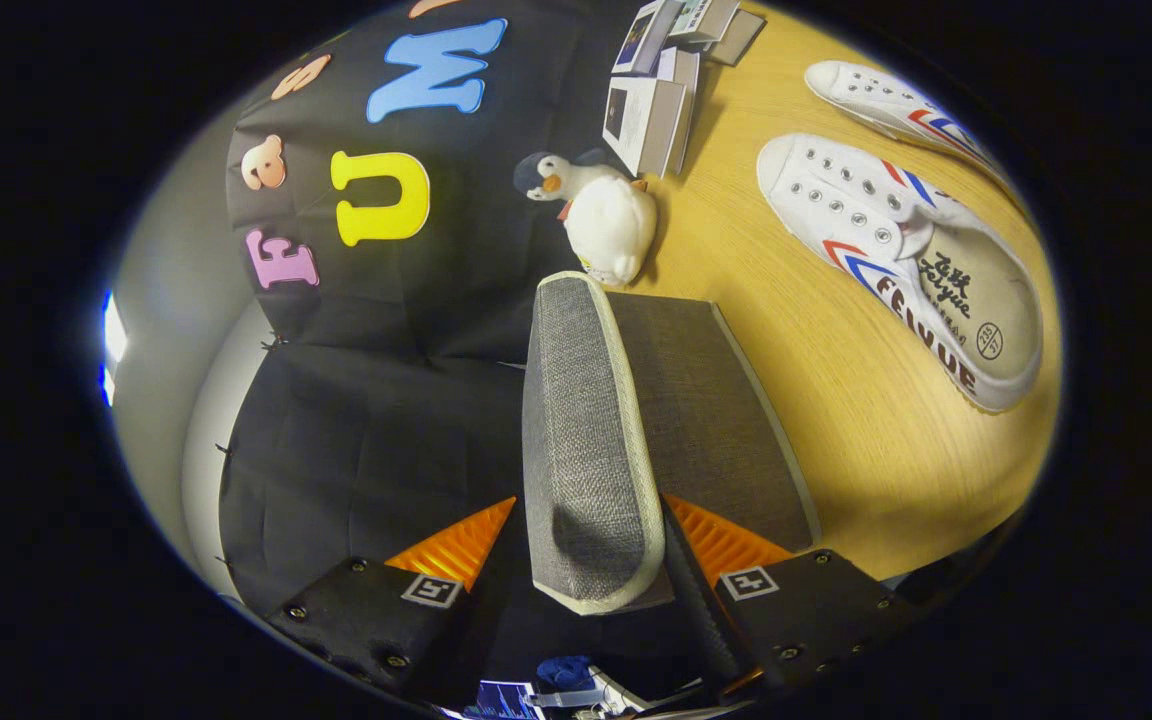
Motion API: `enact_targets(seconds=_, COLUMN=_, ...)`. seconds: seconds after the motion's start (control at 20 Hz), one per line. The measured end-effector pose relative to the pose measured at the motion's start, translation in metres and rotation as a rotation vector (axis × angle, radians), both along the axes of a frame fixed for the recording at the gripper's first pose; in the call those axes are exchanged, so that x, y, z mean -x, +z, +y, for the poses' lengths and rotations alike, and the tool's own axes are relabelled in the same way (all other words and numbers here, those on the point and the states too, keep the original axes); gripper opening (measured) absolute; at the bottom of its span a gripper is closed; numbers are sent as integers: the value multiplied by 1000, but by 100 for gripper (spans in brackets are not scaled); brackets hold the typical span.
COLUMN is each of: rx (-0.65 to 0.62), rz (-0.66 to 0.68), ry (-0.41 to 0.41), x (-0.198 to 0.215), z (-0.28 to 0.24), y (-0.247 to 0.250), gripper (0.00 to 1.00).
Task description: Open the storage box then place both shoes into the box .Put the left shoe in first, then the right shoe, with the right side of both shoes facing outward in a uniform manner.
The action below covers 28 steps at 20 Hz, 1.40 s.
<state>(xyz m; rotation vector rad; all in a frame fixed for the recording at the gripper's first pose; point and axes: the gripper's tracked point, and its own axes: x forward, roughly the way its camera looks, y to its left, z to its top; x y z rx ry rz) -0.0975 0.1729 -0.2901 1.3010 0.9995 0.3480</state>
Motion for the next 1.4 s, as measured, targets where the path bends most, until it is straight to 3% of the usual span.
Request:
enact_targets(seconds=0.05, rx=-31, rz=6, ry=-7, x=-2, z=-3, y=4, gripper=43)
enact_targets(seconds=0.1, rx=-49, rz=14, ry=-13, x=-4, z=1, y=2, gripper=42)
enact_targets(seconds=0.15, rx=-43, rz=23, ry=-25, x=-7, z=1, y=-1, gripper=24)
enact_targets(seconds=0.3, rx=-19, rz=1, ry=34, x=0, z=-4, y=10, gripper=22)
enact_targets(seconds=0.35, rx=-38, rz=-32, ry=-5, x=-7, z=-12, y=20, gripper=22)
enact_targets(seconds=0.45, rx=9, rz=-40, ry=21, x=-15, z=-12, y=21, gripper=0)
enact_targets(seconds=0.85, rx=-3, rz=-141, ry=61, x=-42, z=-4, y=84, gripper=0)
enact_targets(seconds=1.4, rx=29, rz=-296, ry=106, x=-57, z=62, y=167, gripper=0)
